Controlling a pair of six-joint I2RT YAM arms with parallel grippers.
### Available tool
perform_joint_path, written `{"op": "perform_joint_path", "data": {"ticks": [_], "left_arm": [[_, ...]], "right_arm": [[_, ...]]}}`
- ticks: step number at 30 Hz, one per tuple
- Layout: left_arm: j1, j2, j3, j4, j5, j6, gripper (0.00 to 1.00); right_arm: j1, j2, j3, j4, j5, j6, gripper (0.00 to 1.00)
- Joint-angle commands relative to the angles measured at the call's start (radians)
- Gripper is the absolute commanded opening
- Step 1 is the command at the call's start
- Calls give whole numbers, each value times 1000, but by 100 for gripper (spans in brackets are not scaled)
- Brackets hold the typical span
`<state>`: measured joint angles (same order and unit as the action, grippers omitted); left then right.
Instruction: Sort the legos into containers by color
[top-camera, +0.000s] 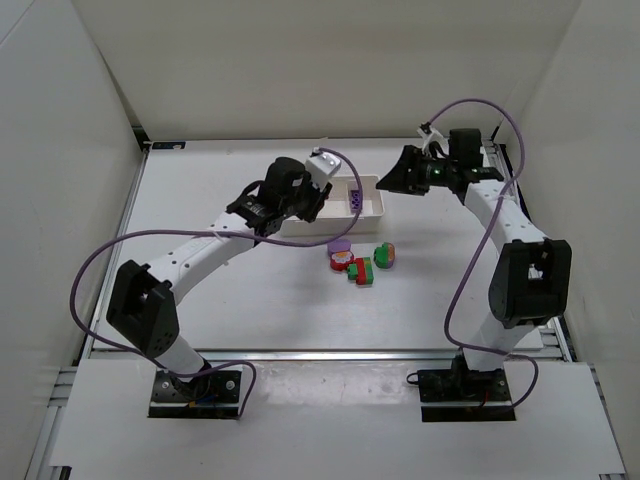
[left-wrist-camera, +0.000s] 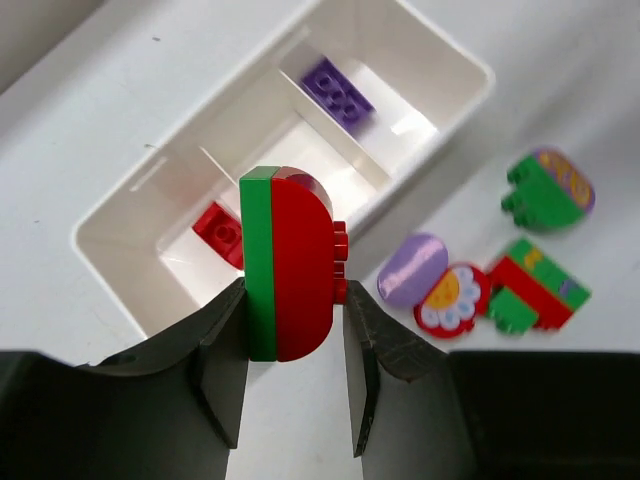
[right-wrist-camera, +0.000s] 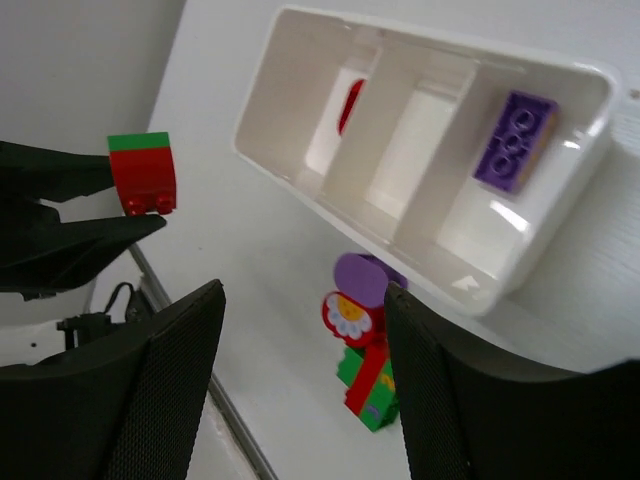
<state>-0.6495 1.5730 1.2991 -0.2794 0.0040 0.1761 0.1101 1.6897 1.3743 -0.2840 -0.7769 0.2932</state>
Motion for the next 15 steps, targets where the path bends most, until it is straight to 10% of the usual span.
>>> {"op": "perform_joint_path", "data": {"ticks": [1,15], "left_arm": [[-4,-5,71,8,-138,-150,10],[-6,19,134,68,-87,-193,10]], "right_arm": [[57,24,91,104,-10,135,69],[198,137,216,221,-70,193,68]]}}
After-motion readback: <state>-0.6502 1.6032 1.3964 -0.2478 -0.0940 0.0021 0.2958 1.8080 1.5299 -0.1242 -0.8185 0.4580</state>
